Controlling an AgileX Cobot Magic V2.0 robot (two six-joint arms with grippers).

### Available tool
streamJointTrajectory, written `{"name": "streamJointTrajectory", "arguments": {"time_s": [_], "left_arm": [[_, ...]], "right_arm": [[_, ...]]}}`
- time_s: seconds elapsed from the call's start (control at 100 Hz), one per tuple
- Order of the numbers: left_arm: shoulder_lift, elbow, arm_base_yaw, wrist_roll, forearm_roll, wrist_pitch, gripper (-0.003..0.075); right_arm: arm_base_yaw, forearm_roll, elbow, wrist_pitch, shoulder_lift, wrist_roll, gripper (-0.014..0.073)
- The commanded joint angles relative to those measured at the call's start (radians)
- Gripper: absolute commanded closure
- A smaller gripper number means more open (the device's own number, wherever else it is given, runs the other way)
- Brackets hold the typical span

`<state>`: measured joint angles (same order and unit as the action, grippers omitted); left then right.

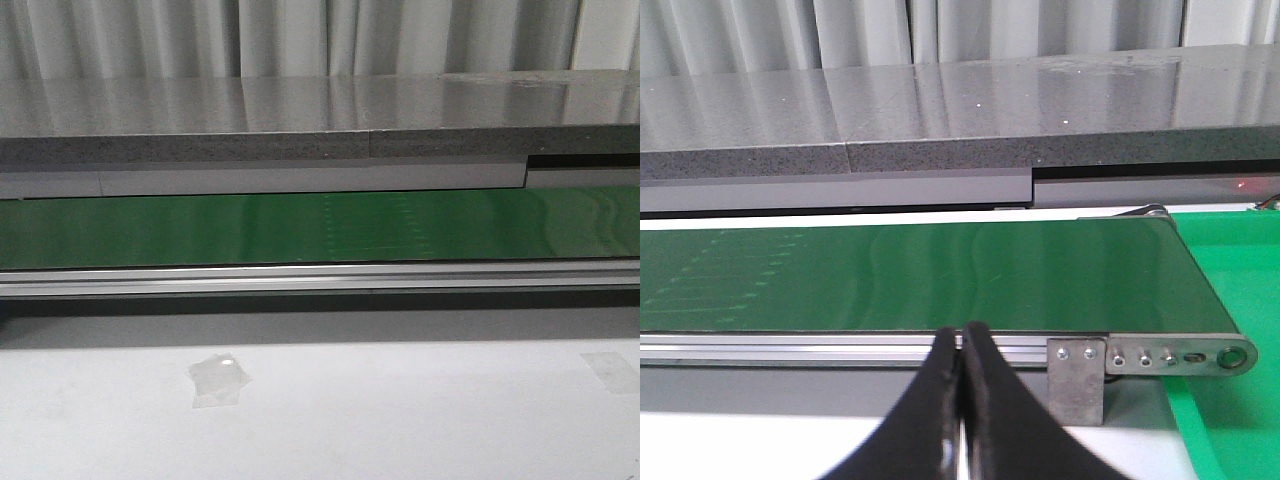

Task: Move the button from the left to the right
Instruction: 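Carry the button over the belt and lower it onto the belt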

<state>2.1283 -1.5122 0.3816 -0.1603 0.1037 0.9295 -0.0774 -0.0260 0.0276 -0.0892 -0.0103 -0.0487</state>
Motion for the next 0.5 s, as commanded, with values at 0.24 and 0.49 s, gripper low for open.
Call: {"name": "streamJointTrajectory", "arguments": {"time_s": [0.24,0.49], "left_arm": [[-0.188,-0.022,-0.005,0.0,0.035,0.025,0.074],[-0.35,-0.022,-0.031,-0.083,0.14,0.033,0.074]], "right_arm": [[0.0,0.006,-0.015,0.083,-0.02,0.002,0.0662],[0.0,0.006,-0.015,0.083,-0.02,0.002,0.0662]]}}
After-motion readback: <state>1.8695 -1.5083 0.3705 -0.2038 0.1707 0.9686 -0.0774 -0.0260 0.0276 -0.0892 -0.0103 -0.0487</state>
